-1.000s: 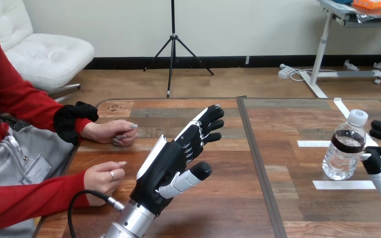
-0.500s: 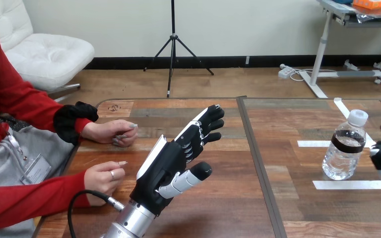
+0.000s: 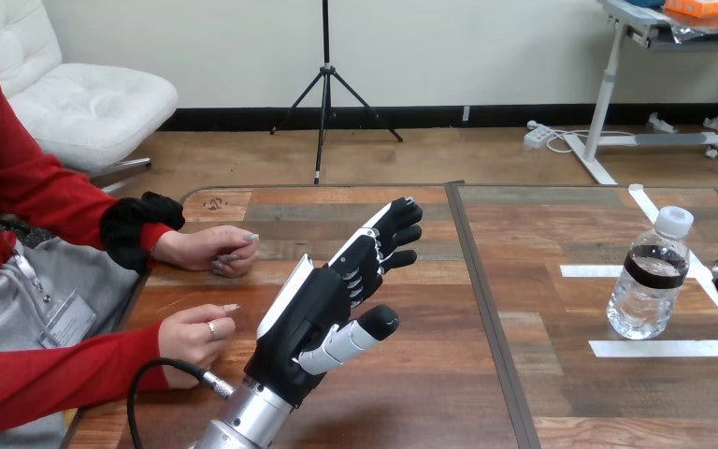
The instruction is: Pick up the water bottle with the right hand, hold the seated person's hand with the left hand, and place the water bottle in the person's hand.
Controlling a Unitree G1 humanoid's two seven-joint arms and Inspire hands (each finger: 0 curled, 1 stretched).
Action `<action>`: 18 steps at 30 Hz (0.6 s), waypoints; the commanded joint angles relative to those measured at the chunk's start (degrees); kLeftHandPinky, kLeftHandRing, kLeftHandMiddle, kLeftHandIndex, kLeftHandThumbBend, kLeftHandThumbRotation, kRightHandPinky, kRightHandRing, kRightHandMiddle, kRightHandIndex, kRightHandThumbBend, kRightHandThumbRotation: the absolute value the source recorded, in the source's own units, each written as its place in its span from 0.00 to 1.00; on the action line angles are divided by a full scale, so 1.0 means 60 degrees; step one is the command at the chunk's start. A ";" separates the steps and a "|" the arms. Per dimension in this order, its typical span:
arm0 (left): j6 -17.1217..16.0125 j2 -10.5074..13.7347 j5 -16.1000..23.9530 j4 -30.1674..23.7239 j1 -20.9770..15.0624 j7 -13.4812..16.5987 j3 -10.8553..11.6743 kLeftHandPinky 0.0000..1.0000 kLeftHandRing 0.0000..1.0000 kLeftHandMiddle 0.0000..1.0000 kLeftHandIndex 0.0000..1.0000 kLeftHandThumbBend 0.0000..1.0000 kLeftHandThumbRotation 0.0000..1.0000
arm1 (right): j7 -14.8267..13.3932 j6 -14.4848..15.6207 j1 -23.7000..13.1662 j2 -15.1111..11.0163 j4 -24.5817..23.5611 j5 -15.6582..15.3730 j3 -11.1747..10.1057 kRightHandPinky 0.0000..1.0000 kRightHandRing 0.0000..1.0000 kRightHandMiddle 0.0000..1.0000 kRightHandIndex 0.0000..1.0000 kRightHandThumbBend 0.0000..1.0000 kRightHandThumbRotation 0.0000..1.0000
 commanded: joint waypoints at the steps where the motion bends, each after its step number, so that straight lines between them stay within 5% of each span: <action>1: -0.0035 0.0028 -0.0192 -0.0081 -0.0406 -0.0034 0.0156 0.87 0.93 0.94 0.94 1.00 0.79 | -0.0006 0.0160 -0.0778 -0.0237 0.0231 0.0008 0.0036 0.67 0.82 0.82 0.87 1.00 0.68; 18: -0.0028 0.0110 -0.0344 -0.0141 -0.0375 -0.0170 0.0208 0.87 0.93 0.94 0.94 1.00 0.79 | 0.0057 0.0771 -0.1575 -0.0659 0.1227 -0.0019 0.0092 0.71 0.86 0.86 0.92 1.00 0.67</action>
